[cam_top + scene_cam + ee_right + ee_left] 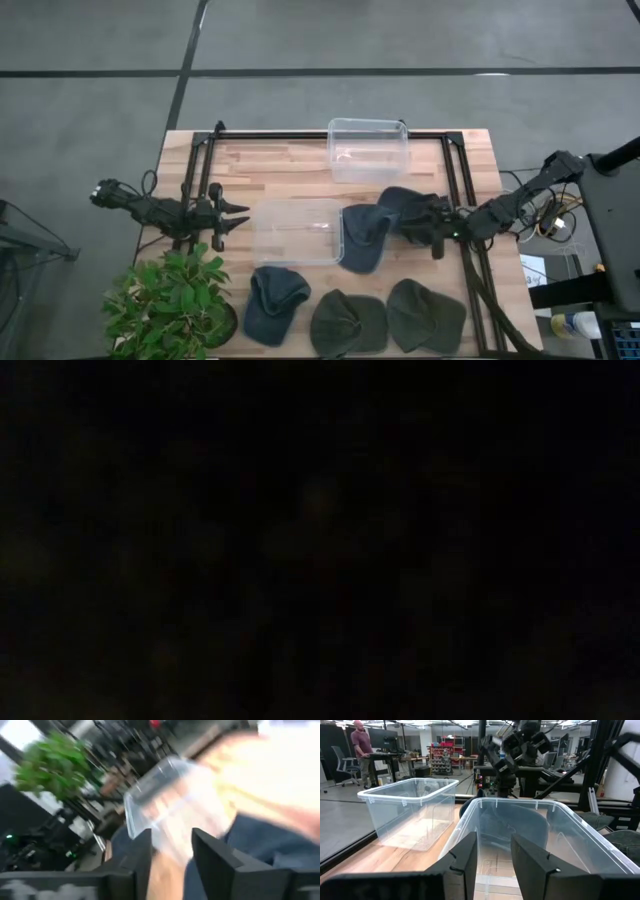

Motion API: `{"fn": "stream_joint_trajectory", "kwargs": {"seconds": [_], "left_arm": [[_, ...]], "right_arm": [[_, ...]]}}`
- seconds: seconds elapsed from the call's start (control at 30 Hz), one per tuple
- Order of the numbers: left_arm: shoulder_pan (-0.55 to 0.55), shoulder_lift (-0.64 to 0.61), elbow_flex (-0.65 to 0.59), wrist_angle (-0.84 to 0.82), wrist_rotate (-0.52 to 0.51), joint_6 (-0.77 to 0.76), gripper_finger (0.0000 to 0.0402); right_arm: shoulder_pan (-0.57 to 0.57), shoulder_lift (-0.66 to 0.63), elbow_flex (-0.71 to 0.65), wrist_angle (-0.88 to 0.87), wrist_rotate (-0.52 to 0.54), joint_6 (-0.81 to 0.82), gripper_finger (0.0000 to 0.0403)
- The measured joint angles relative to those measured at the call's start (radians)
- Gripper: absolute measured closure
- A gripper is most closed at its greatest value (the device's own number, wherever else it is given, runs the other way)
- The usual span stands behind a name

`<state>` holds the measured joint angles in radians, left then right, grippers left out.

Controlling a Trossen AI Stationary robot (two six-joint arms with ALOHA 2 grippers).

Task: Pick & Place hat
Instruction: Put the middle blue cap into the top transparent bin

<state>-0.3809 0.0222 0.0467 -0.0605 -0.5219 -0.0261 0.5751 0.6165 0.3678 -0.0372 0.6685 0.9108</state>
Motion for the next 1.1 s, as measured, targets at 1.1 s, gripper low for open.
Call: {"fn": "stream_joint_trajectory", "kwargs": {"seconds": [1.1], "left_arm": [[0.000, 0.000, 0.000, 0.000, 0.002, 0.000, 0.0290]], "right_arm": [[-0.021, 0.999, 0.732, -0.797, -0.349, 0.725, 0.0204]]}}
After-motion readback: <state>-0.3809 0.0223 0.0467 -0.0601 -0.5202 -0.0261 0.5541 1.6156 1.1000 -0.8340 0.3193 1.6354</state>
